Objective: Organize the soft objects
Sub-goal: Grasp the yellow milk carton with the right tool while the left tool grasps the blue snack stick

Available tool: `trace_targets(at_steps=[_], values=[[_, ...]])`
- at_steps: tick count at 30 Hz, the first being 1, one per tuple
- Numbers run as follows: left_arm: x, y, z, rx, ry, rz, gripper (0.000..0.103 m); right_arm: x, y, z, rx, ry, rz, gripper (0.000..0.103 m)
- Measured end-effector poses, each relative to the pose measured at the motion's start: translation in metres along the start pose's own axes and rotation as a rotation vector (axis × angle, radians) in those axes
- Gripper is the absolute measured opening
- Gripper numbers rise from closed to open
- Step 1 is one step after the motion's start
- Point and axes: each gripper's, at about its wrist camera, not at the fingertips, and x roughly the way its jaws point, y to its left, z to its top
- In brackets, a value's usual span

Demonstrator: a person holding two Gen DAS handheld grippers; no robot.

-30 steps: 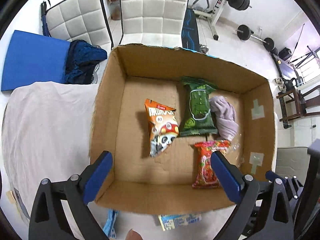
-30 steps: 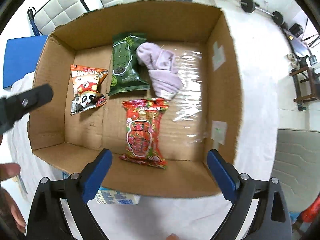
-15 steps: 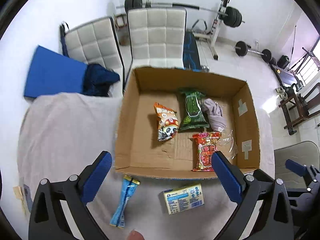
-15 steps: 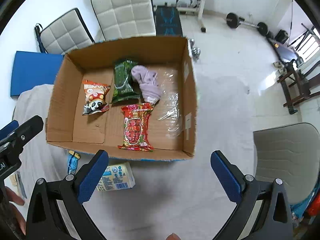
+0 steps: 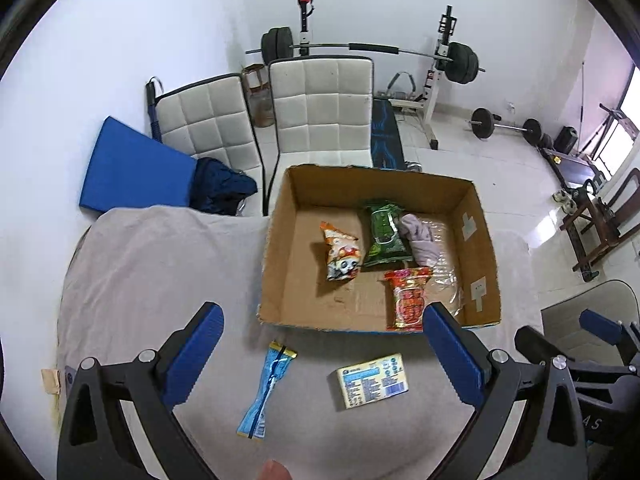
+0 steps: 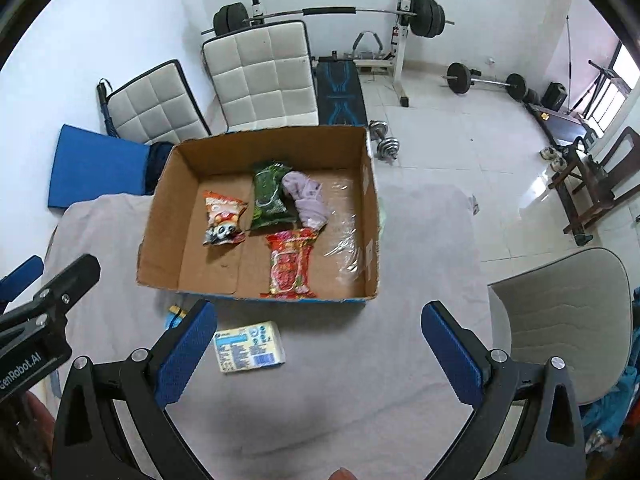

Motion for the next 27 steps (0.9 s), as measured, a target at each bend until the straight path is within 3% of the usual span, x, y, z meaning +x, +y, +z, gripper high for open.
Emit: trace_targets(at_steps=[4, 10, 15, 20, 27], values=[[0.015, 0.026, -0.018, -0.051, 0.052, 0.049, 0.102, 0.034, 0.014, -0.013, -0.036, 0.106, 0.032, 0.103], [0.061, 0.078, -0.062, -0.149, 0.206, 0.117, 0.102, 0.118, 0.051, -0.048, -0.168, 0.301, 0.059, 0.103], [0.098, 0.109, -0.097, -0.215, 0.301, 0.169, 0.102, 0.173, 0.101, -0.073, -0.519, 0.368, -0.002, 0.103], [0.125, 0.122, -0.129, -0.272, 0.375, 0.174, 0.102, 0.205, 0.15, -0.1, -0.933, 0.356, -0.098, 0.103], [0.148, 0.125, -0.156, -0.275, 0.438, 0.184, 0.102, 0.234, 0.175, -0.121, -1.141, 0.419, -0.095, 0.103]])
